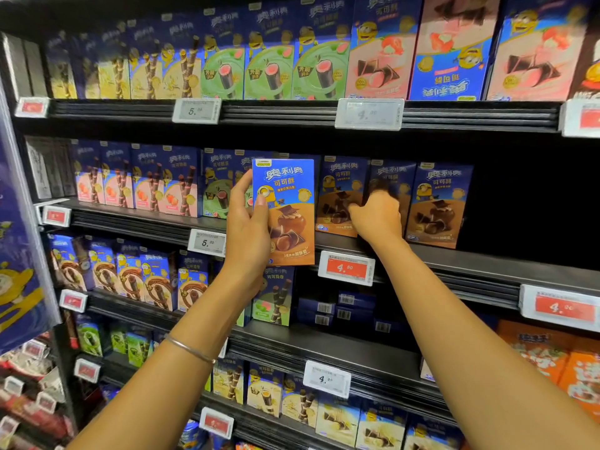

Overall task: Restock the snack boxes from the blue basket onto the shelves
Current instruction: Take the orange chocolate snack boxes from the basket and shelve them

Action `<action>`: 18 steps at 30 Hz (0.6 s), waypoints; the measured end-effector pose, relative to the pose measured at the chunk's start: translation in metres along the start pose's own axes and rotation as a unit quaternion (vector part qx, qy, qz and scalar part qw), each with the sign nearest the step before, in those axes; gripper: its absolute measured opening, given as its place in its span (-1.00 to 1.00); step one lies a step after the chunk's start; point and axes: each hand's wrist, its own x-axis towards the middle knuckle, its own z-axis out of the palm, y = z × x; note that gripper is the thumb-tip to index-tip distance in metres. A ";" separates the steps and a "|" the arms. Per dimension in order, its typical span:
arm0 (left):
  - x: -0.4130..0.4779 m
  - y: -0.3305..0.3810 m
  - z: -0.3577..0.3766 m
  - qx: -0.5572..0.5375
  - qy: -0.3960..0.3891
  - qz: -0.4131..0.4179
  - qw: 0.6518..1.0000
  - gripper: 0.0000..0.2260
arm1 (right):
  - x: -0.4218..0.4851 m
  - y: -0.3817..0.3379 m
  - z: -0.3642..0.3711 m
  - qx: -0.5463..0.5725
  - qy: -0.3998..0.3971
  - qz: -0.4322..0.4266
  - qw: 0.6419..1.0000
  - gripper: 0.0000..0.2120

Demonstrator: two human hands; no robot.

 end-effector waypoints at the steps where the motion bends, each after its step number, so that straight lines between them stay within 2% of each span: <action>1: 0.000 0.000 0.001 -0.002 0.002 -0.001 1.000 -0.67 | -0.002 0.001 -0.003 0.017 0.002 0.002 1.000 -0.68; 3: 0.001 -0.001 0.004 0.000 0.006 0.000 1.000 -0.66 | -0.010 0.003 -0.012 0.088 0.021 0.011 0.996 -0.58; 5: 0.002 -0.002 0.010 0.001 0.004 0.006 1.000 -0.68 | -0.024 0.000 -0.024 0.211 0.002 0.006 0.977 -0.57; 6: 0.003 -0.002 0.015 0.001 -0.002 0.011 1.000 -0.69 | -0.031 -0.001 -0.031 0.268 -0.031 -0.010 0.963 -0.63; 8: 0.004 -0.002 0.028 -0.004 -0.016 0.024 1.000 -0.70 | -0.044 -0.002 -0.041 0.309 -0.119 -0.040 0.943 -0.70; 10: 0.005 -0.003 0.044 -0.019 -0.025 0.031 0.999 -0.71 | -0.051 -0.001 -0.049 0.297 -0.172 -0.063 0.937 -0.61; 15: 0.006 -0.005 0.085 -0.019 -0.075 0.054 0.995 -0.69 | -0.048 0.013 -0.065 0.290 -0.112 -0.069 0.948 -0.59; 18: 0.014 -0.005 0.098 0.091 -0.108 0.068 0.988 -0.59 | -0.035 0.032 -0.081 0.286 -0.047 -0.038 0.956 -0.61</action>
